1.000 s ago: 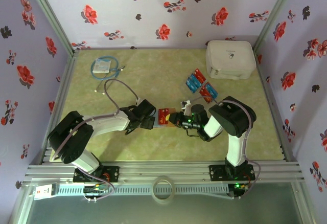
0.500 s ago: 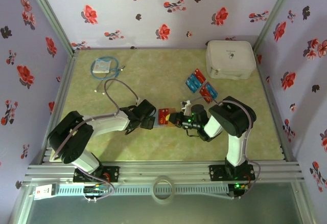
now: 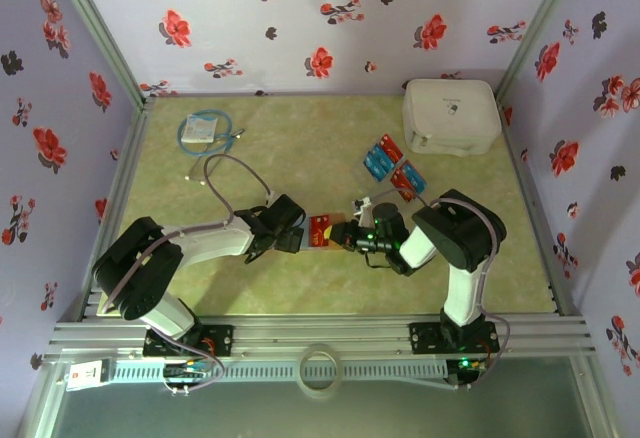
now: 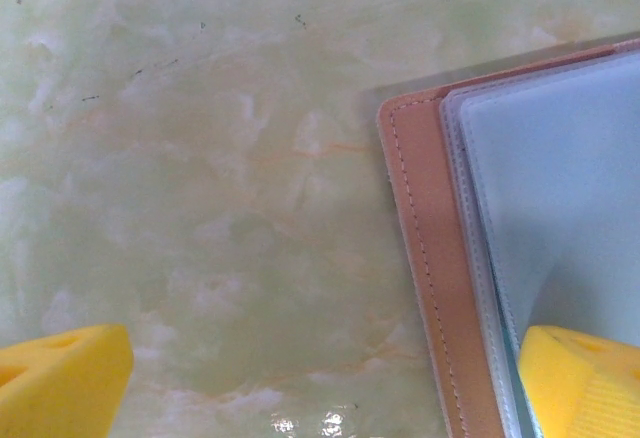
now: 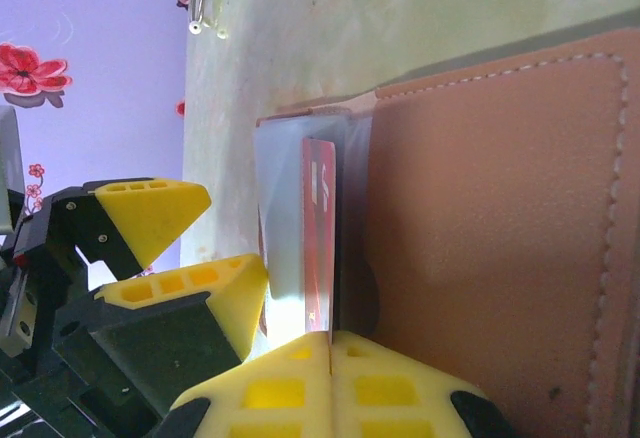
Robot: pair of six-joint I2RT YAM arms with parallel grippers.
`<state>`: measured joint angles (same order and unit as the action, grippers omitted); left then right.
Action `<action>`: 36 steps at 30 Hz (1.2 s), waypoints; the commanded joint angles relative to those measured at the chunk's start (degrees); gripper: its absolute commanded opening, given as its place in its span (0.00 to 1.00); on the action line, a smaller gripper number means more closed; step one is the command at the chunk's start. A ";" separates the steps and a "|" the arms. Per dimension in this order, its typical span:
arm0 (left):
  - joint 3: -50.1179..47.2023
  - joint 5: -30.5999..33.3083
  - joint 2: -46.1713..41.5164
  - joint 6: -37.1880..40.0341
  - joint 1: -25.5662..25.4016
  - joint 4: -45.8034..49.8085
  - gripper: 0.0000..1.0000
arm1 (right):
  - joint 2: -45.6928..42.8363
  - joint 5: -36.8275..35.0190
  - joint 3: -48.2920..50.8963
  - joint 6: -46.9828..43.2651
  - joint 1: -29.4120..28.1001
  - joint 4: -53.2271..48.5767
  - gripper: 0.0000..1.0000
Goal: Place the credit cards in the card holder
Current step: Insert the credit card into the card slot.
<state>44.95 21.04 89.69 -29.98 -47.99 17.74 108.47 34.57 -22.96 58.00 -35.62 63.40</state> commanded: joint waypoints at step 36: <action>-2.54 -1.36 0.33 -0.28 3.05 -2.21 1.00 | -13.63 -8.71 -14.76 -19.94 -0.23 -59.66 0.58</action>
<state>43.13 19.75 90.04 -30.06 -45.80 14.94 95.15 31.55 -37.04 42.41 -36.01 17.12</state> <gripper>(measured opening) 0.997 0.563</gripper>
